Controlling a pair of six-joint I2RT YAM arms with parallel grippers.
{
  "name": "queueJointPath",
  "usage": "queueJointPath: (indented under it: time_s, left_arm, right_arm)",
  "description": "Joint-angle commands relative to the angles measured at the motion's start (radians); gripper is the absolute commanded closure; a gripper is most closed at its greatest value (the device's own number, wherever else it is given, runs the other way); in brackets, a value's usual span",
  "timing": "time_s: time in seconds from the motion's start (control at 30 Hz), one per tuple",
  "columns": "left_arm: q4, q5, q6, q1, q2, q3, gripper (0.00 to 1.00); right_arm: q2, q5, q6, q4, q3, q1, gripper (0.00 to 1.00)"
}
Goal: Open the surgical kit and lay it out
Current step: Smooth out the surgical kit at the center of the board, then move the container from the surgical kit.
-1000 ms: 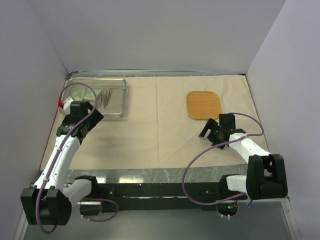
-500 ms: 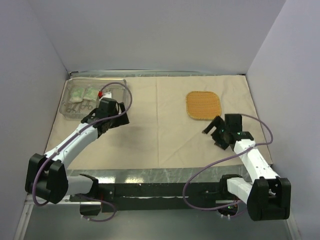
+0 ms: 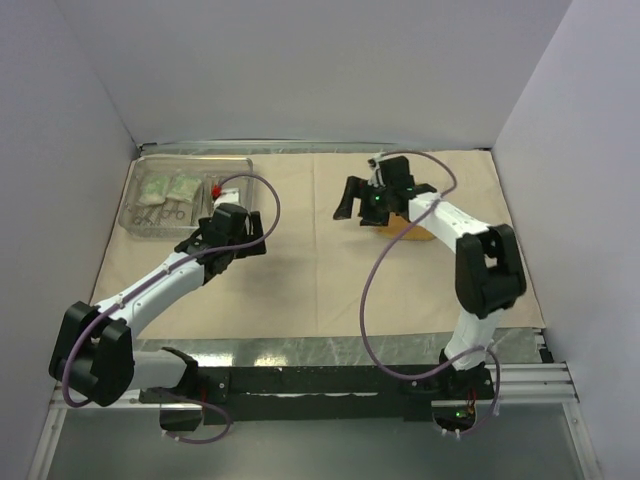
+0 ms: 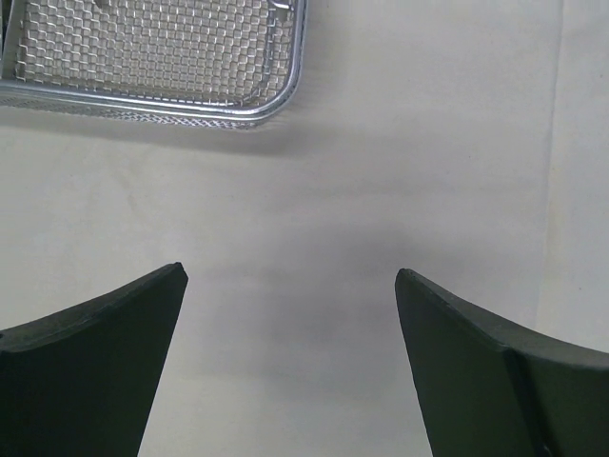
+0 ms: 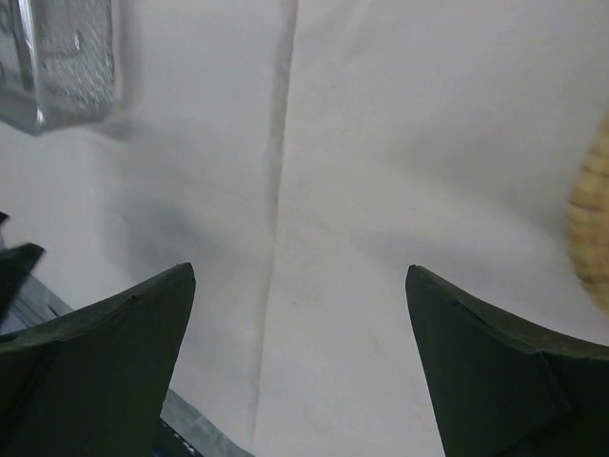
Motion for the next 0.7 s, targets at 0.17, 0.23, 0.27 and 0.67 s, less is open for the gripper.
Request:
queueJointPath:
  time_s: [0.17,0.23,0.27,0.67]
  left_arm:
    - [0.082,-0.046,0.015,-0.003,-0.012,-0.002,0.01]
    - [0.082,-0.045,0.015,-0.001,-0.012,0.000,0.01]
    - [0.082,-0.046,0.015,-0.003,-0.012,0.000,0.01]
    - [0.090,-0.046,0.015,-0.003,-0.021,-0.008,0.01]
  right_arm:
    - [0.164,0.091,-0.210,-0.205,0.134,-0.007,0.00]
    - [0.175,0.138,-0.236,-0.227,0.149,-0.040,0.00]
    - [0.180,0.157,-0.242,-0.227,0.150,-0.054,0.00]
    - [0.364,0.302,-0.349,-0.237,0.452,-0.273,0.00]
